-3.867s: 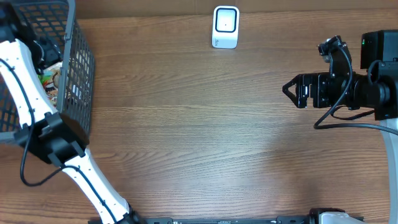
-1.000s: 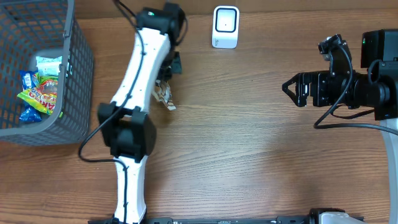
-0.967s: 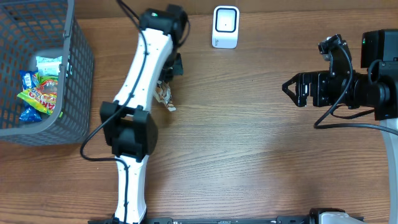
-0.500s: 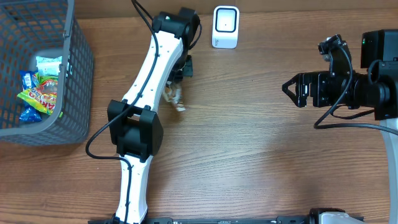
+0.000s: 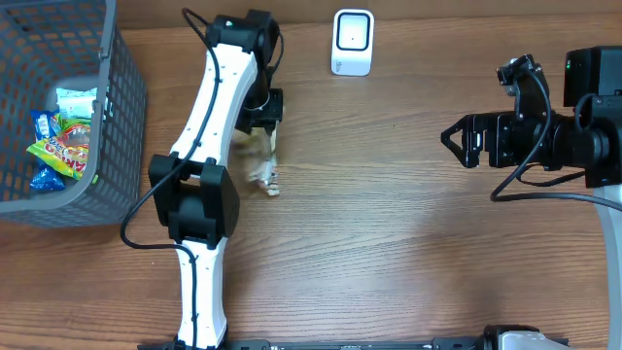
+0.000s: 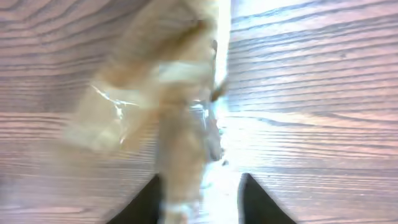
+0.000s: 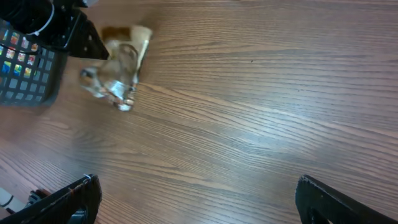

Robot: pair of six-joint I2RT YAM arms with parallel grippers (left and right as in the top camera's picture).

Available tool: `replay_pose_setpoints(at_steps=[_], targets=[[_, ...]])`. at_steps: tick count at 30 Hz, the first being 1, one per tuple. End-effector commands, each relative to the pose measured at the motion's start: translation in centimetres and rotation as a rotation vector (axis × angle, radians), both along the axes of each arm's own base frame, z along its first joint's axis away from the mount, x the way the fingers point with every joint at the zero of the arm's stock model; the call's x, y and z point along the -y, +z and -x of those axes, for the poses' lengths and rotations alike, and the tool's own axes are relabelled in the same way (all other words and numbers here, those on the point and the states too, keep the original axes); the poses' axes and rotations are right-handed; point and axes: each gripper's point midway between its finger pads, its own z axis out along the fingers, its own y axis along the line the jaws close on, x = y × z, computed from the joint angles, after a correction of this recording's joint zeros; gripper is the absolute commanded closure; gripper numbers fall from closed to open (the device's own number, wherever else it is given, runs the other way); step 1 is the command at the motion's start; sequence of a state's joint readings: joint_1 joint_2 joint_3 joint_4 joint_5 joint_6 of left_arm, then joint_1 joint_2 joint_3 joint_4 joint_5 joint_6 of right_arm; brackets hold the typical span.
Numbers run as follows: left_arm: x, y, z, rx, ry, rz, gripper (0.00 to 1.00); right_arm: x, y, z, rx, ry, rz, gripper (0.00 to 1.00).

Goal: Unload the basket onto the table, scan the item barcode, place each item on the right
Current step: 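Carry the white bag out and set it on the table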

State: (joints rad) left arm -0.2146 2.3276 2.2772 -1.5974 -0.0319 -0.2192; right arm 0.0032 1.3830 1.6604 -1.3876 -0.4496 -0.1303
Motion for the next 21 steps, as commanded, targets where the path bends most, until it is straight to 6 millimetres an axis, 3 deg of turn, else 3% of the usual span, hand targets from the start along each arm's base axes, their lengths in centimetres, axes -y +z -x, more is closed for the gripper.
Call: replay_pose_setpoints(at_steps=[1, 4, 7, 9, 11, 13, 16, 21], targets=[[0.2, -0.6, 0.5, -0.026, -0.018, -0.006, 0.43, -0.3, 1.2, 0.1, 0.035, 0.008, -0.014, 0.00], [0.0, -0.6, 0.5, -0.023, -0.017, -0.011, 0.36, -0.3, 1.1, 0.2, 0.028, 0.008, -0.014, 0.00], [-0.7, -0.1, 0.3, -0.015, -0.005, -0.026, 0.34, -0.3, 1.0, 0.3, 0.022, 0.008, -0.014, 0.00], [-1.1, 1.3, 0.0, 0.008, 0.015, -0.018, 0.33, -0.3, 1.1, 0.3, 0.023, 0.008, -0.014, 0.00], [-1.5, 3.9, -0.5, 0.061, 0.031, -0.008, 0.33, -0.3, 1.1, 0.3, 0.027, 0.008, -0.014, 0.00], [-1.0, 8.5, -1.7, 0.206, 0.035, 0.061, 0.32, -0.3, 1.1, 0.3, 0.027, 0.008, -0.014, 0.00], [-0.7, 15.7, -1.8, 0.417, 0.040, 0.125, 0.31, -0.3, 1.1, 0.3, 0.025, 0.008, -0.014, 0.00], [-3.3, 28.0, 1.3, 0.779, 0.080, 0.097, 0.26, -0.3, 1.1, 0.3, 0.026, 0.008, -0.014, 0.00]])
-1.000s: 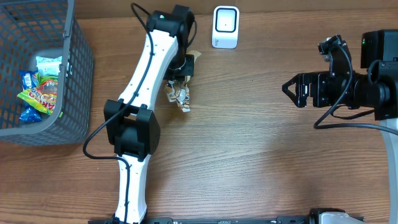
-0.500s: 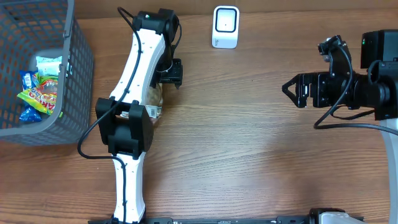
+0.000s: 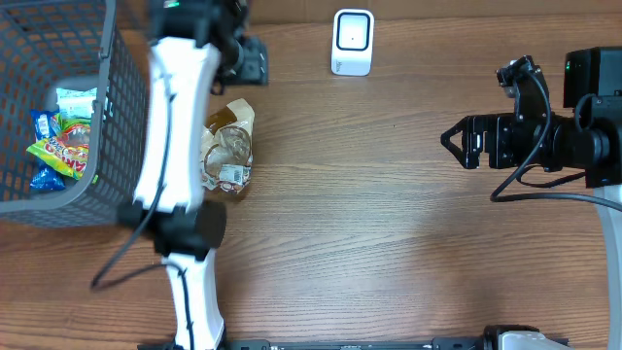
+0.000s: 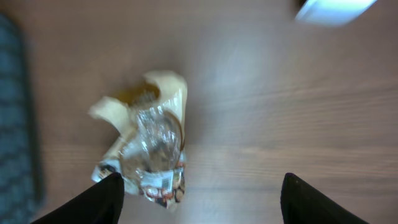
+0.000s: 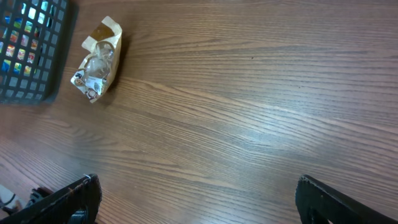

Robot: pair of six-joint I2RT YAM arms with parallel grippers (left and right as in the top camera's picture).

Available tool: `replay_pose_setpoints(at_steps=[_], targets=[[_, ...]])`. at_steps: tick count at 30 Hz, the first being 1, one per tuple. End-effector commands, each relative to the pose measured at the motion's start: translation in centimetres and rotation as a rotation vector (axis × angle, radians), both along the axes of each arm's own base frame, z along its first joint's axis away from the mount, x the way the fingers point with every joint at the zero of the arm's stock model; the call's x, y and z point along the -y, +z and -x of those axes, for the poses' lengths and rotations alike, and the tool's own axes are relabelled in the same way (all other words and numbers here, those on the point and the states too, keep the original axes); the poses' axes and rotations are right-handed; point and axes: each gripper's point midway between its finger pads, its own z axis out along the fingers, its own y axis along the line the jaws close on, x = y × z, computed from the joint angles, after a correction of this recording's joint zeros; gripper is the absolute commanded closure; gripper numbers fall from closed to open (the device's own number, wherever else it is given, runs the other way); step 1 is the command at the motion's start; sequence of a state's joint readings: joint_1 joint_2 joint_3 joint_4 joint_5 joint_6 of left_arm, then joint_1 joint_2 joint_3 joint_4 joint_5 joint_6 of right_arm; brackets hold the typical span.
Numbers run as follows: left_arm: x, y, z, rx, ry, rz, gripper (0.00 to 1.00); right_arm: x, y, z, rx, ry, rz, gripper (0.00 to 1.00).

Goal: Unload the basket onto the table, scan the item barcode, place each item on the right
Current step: 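Carry the white bag out and set it on the table, then reach the left gripper into the basket and grasp the green candy bag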

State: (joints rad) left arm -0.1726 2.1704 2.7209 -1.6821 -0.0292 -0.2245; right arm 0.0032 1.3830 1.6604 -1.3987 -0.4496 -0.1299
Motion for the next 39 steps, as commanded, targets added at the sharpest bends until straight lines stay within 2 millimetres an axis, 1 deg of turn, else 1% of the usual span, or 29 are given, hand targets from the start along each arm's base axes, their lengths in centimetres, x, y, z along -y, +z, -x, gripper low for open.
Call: replay_pose_setpoints(at_steps=[1, 3, 5, 6, 8, 10, 12, 13, 16, 18, 22, 23, 26, 29, 33, 37, 39], targets=[[-3.1, 11.9, 4.9, 0.329, 0.080, -0.020, 0.25, -0.3, 1.2, 0.1, 0.037, 0.008, -0.014, 0.00], [-5.7, 15.0, 7.3, 0.416, 0.148, -0.056, 0.24, -0.3, 1.2, 0.1, 0.037, 0.008, -0.014, 0.00], [-8.3, 17.2, 9.6, 0.477, 0.223, -0.078, 0.23, -0.3, 1.2, 0.1, 0.037, 0.008, -0.015, 0.00], [-9.9, 18.1, 10.8, 0.499, 0.272, -0.090, 0.23, -0.3, 1.2, 0.1, 0.037, 0.008, -0.015, 0.00], [-12.9, 18.9, 12.8, 0.521, 0.368, -0.106, 0.24, -0.3, 1.2, 0.1, 0.033, 0.008, -0.015, 0.00], [-16.0, 19.1, 14.5, 0.518, 0.471, -0.130, 0.23, -0.3, 1.1, 0.2, 0.028, 0.008, -0.015, 0.00], [-18.8, 18.7, 15.6, 0.495, 0.566, -0.156, 0.24, -0.3, 1.1, 0.2, 0.030, 0.008, -0.015, 0.00], [-20.2, 18.3, 16.0, 0.481, 0.610, -0.168, 0.24, -0.3, 1.1, 0.2, 0.031, 0.008, -0.015, 0.00], [-23.7, 16.9, 15.9, 0.426, 0.711, -0.209, 0.22, -0.3, 1.2, 0.0, 0.038, 0.008, -0.015, 0.00], [-25.8, 15.5, 15.3, 0.372, 0.761, -0.238, 0.20, -0.3, 1.2, 0.0, 0.038, 0.008, -0.015, 0.00], [-29.3, 11.3, 13.1, 0.250, 0.831, -0.232, 0.18, -0.3, 1.1, 0.2, 0.032, 0.008, -0.015, 0.00], [-30.0, 10.4, 12.4, 0.231, 0.841, -0.224, 0.16, -0.3, 1.1, 0.2, 0.030, 0.008, -0.016, 0.00], [-32.1, 7.2, 9.4, 0.188, 0.844, -0.185, 0.13, -0.3, 1.1, 0.3, 0.027, 0.008, -0.016, 0.00], [-34.0, 3.4, 7.1, 0.126, 0.863, -0.159, 0.11, -0.3, 1.1, 0.2, 0.027, 0.008, -0.015, 0.00], [-35.4, -2.3, 5.7, -0.006, 0.906, -0.118, 0.05, -0.3, 1.1, 0.2, 0.027, 0.008, -0.015, 0.00], [-35.8, -7.7, 5.5, -0.157, 0.925, -0.094, 0.02, -0.3, 1.1, 0.2, 0.029, 0.008, -0.015, 0.00], [-36.1, -10.1, 5.6, -0.224, 0.926, -0.096, 0.01, -0.3, 1.1, 0.2, 0.030, 0.008, -0.015, 0.00]])
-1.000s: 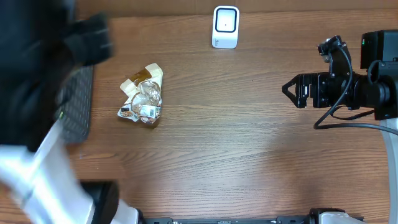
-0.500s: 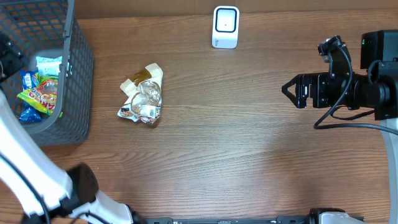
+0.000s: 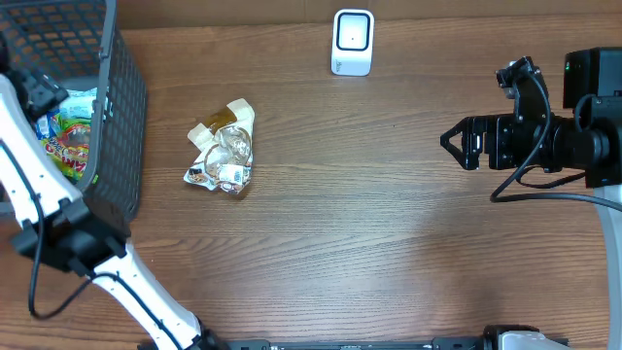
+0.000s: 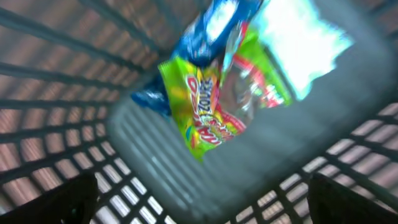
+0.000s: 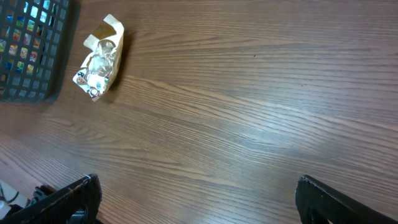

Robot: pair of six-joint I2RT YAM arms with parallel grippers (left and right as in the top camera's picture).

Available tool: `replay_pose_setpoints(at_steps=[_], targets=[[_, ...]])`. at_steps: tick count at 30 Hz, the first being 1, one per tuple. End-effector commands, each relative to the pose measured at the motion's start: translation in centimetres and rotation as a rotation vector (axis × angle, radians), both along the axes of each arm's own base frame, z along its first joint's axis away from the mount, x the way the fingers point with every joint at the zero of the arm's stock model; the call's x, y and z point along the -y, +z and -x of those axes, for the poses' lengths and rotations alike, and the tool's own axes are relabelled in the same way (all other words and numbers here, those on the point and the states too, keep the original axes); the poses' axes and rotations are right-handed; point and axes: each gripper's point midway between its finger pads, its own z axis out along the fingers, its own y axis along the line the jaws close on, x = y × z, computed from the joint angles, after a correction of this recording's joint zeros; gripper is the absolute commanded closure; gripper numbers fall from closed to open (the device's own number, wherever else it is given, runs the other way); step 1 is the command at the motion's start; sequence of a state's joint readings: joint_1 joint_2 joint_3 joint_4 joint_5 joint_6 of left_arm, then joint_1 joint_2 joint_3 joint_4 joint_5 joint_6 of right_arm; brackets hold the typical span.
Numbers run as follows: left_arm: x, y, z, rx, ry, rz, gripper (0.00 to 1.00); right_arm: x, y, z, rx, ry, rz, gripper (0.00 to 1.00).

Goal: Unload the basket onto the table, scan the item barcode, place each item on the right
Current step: 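Reach the left gripper into the basket and grasp the green candy bag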

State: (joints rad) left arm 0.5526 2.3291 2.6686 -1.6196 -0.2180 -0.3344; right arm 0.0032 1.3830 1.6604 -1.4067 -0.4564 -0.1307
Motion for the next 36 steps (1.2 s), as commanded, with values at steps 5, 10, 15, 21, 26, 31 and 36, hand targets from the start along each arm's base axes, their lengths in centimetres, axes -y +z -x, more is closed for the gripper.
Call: replay_pose_setpoints(at_steps=[5, 10, 15, 21, 26, 31, 36], targets=[[-1.1, -7.1, 0.4, -0.134, 0.073, 0.095, 0.00, -0.2, 1.2, 0.0, 0.039, 0.004, -0.009, 0.00], [-1.8, -8.9, -0.1, -0.137, 0.095, 0.101, 0.00, -0.2, 1.2, 0.0, 0.039, 0.004, -0.009, 0.00], [-2.3, -8.9, -1.5, -0.077, 0.083, 0.091, 0.00, -0.2, 1.1, 0.0, 0.036, 0.004, -0.009, 0.00], [-1.6, -10.8, -2.2, -0.090, 0.055, 0.131, 0.00, -0.2, 0.5, -0.4, 0.012, 0.004, -0.010, 0.00], [-1.1, -14.3, -1.3, -0.179, 0.055, 0.184, 0.00, -0.2, -0.4, -0.8, -0.022, 0.004, -0.010, 0.00], [-0.6, -17.4, -0.8, -0.245, 0.057, 0.225, 0.04, -0.2, -0.5, -0.6, -0.034, 0.004, -0.009, 0.00], [-0.5, -18.3, -1.1, -0.251, 0.051, 0.227, 0.28, -0.2, -0.5, -0.6, -0.034, 0.004, -0.009, 0.00]])
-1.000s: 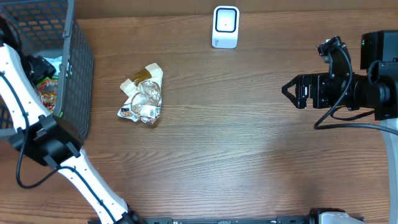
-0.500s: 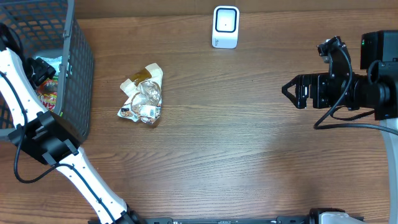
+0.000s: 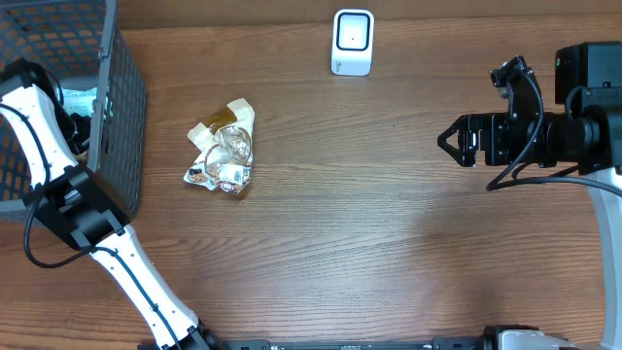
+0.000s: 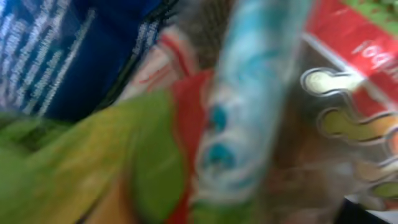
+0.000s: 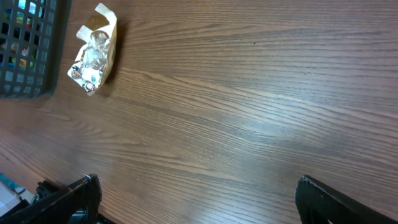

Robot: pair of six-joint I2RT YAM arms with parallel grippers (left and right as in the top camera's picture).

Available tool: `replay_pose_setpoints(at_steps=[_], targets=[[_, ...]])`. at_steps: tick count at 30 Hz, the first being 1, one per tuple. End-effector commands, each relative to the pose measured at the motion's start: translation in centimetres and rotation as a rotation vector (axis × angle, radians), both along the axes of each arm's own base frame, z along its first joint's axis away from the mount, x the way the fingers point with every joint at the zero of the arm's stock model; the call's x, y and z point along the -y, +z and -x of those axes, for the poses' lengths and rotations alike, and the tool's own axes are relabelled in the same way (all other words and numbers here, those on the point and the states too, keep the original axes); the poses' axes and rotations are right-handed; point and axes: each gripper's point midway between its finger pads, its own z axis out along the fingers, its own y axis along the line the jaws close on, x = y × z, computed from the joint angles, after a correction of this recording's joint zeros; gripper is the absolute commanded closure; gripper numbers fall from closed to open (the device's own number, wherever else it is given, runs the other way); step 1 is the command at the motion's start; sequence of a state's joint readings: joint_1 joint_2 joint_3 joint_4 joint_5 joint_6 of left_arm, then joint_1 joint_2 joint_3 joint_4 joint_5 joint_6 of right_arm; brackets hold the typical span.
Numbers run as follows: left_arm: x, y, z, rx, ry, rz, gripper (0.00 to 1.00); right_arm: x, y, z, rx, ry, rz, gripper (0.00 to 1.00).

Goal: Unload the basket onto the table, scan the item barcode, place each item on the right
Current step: 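Reach the left gripper into the basket and grasp the green candy bag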

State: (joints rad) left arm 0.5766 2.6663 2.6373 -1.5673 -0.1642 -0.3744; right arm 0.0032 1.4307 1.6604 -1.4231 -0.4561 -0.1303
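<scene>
My left arm reaches over the dark mesh basket (image 3: 121,107), and my left gripper (image 3: 76,126) is down inside it among the snack packets. The left wrist view is a blurred close-up of a green packet (image 4: 93,155), a blue packet (image 4: 68,56) and a red one (image 4: 354,43). Its fingers barely show there, so their state is unclear. A white barcode scanner (image 3: 352,41) stands at the far edge. My right gripper (image 3: 449,141) hangs open over the right side with nothing in it.
A crumpled clear and tan snack bag (image 3: 224,151) lies on the wooden table just right of the basket, also in the right wrist view as the bag (image 5: 93,50). The basket corner (image 5: 25,50) shows there too.
My left gripper was open above the packets in the basket; now it is down among them, the camera pressed close. The crumpled bag has not moved. The right wrist view has shifted slightly.
My left gripper was at the crumpled bag on the table, the bag between its fingers. Then it was open and raised, the bag lying a little further left. Then it hung open over the basket's packets, and now it is among them.
</scene>
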Motion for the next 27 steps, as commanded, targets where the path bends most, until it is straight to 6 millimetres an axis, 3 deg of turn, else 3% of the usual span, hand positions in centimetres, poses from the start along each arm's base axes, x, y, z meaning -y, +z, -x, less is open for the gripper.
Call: replay_pose_setpoints(at_steps=[1, 3, 5, 6, 11, 15, 20, 27], targets=[[0.4, -1.5, -0.3, -0.017, -0.006, 0.012, 0.40, -0.2, 1.0, -0.1, 0.030, 0.004, -0.010, 0.00], [0.4, -1.4, -0.3, -0.016, -0.006, 0.012, 0.75, -0.2, 1.0, -0.1, 0.030, 0.004, -0.010, 0.00], [0.5, -1.5, -0.3, -0.017, -0.006, 0.017, 0.93, -0.2, 1.0, -0.1, 0.030, 0.004, -0.010, 0.00], [0.6, -1.4, -0.2, -0.019, -0.007, 0.018, 0.96, -0.2, 1.0, -0.1, 0.031, 0.004, -0.010, 0.00], [0.9, -0.5, -0.2, -0.009, -0.006, 0.033, 0.96, -0.2, 1.0, -0.1, 0.031, 0.004, -0.010, 0.00], [1.3, 2.0, -0.8, 0.043, -0.009, 0.037, 0.96, -0.2, 1.0, -0.1, 0.031, 0.004, -0.010, 0.00], [2.0, 7.6, -2.5, 0.179, -0.075, -0.007, 0.96, -0.2, 1.0, -0.1, 0.031, 0.004, -0.010, 0.00], [4.5, 18.4, -2.5, 0.375, -0.124, -0.124, 0.96, -0.2, 1.0, -0.1, 0.031, 0.004, -0.010, 0.00]])
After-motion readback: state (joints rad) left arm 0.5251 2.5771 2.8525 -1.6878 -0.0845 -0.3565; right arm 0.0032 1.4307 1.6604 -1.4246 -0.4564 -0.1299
